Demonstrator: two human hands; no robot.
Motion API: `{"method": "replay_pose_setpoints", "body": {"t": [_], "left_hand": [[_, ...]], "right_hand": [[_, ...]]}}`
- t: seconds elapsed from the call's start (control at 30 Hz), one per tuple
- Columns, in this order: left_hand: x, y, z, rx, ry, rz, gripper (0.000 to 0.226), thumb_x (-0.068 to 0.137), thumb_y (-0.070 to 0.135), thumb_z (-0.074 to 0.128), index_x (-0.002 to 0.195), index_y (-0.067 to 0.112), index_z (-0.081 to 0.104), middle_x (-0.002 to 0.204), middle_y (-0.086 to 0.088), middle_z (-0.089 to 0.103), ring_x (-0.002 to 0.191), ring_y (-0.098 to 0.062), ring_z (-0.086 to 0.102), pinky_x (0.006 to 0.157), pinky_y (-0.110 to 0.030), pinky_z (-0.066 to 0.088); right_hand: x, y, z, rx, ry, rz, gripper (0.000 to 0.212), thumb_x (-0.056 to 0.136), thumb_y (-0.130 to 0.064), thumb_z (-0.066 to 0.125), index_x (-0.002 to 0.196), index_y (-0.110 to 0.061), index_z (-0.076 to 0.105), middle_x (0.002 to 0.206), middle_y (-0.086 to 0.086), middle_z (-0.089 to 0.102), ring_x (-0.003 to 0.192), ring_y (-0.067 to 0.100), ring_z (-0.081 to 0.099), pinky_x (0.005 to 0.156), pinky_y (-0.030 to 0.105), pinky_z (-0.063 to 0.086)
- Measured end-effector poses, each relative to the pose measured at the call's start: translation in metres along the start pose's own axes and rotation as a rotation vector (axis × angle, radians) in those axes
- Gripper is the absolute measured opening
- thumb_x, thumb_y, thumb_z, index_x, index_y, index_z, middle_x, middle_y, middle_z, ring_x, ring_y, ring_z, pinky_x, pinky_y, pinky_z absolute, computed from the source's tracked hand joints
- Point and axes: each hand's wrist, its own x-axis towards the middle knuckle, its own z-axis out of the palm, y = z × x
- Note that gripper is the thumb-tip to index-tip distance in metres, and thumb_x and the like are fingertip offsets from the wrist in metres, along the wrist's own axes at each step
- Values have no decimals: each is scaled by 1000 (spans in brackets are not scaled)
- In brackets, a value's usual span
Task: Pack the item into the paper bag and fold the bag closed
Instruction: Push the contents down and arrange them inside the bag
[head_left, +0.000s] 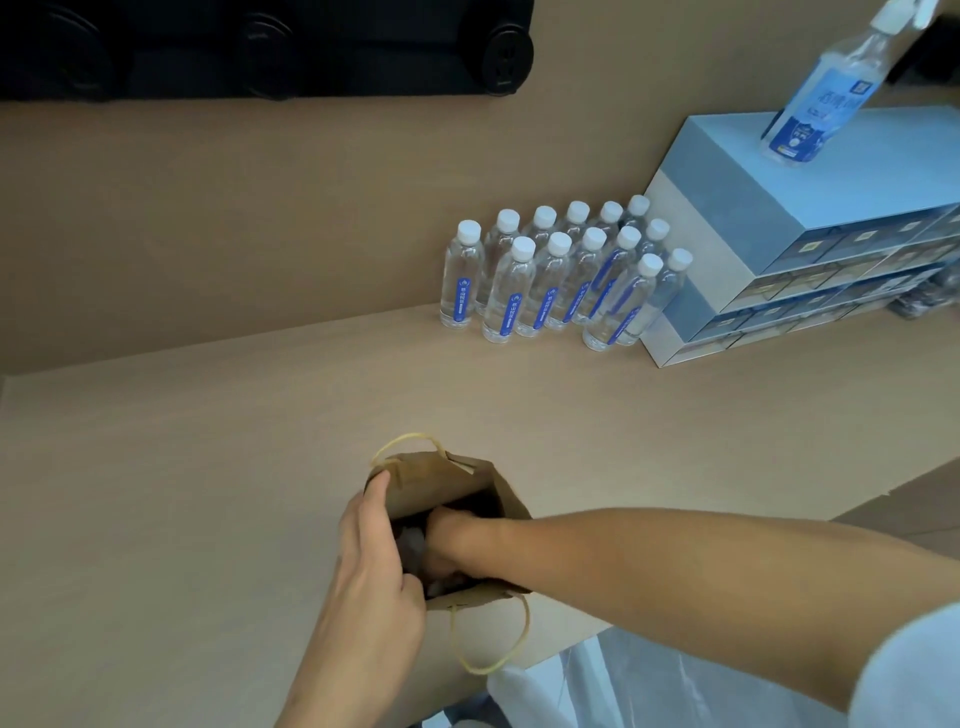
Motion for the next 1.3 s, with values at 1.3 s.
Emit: {"method": "replay_pose_setpoints", "body": {"t": [1.3], "left_hand": [[-9, 7, 0, 20, -47, -2, 86, 83, -11, 38, 151, 28, 3, 157, 7, 8, 137, -12, 24, 102, -18, 22]], "right_hand": [[-20, -9, -1, -344, 68, -147, 33, 94, -19, 48, 125, -7, 53, 125, 17, 58, 110, 34, 59, 85, 39, 49]]}}
